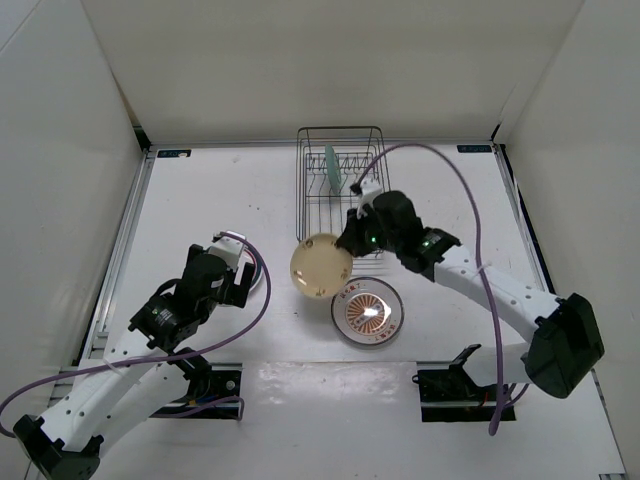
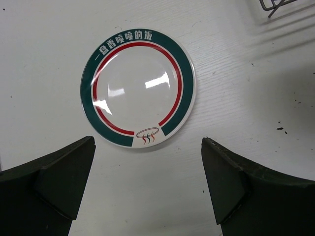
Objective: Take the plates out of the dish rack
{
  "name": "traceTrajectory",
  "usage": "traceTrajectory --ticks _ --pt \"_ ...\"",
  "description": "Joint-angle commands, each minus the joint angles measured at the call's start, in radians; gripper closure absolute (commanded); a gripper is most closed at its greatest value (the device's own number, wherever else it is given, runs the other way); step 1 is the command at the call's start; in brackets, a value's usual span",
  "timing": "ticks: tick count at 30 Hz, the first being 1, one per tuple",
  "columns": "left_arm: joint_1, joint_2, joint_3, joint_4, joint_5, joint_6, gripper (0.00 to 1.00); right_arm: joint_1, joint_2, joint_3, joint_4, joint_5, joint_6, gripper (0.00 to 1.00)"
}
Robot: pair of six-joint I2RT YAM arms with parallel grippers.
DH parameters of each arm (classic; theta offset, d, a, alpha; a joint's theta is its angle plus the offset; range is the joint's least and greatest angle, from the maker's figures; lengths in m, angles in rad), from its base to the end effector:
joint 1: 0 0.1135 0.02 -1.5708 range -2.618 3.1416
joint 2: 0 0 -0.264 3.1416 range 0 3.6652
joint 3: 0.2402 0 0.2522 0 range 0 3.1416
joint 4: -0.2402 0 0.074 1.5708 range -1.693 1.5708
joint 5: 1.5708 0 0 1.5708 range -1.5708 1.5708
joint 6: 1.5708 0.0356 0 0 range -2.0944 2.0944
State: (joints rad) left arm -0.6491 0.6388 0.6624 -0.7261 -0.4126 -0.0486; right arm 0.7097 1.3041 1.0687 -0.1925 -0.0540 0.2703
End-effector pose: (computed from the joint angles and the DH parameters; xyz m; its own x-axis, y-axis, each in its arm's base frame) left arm 0.1145 -0.0690 0.2678 -0.5292 0.3457 -0.7749 0.2846 0.9327 0.2217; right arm 0.2281 0.1984 0.3239 -0.4870 -0.0669 -0.8708 -0.5789 0.7713 0.2645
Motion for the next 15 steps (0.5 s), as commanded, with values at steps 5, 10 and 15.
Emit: traceTrajectory --ticks 5,10,15 --pt "0.003 -0.001 -0.004 0.001 -0.034 0.001 0.01 0.094 -0.005 -0.24 0.279 -0.09 0.142 1.0" --pt "0.005 0.009 -0.001 -0.001 -0.032 0.001 0.01 0.145 0.059 -0.254 0.33 -0.083 0.145 1.0" --pt "0.005 0.01 -0.004 0.001 -0.032 0.001 0.01 0.184 0.128 -0.243 0.37 -0.061 0.152 1.0"
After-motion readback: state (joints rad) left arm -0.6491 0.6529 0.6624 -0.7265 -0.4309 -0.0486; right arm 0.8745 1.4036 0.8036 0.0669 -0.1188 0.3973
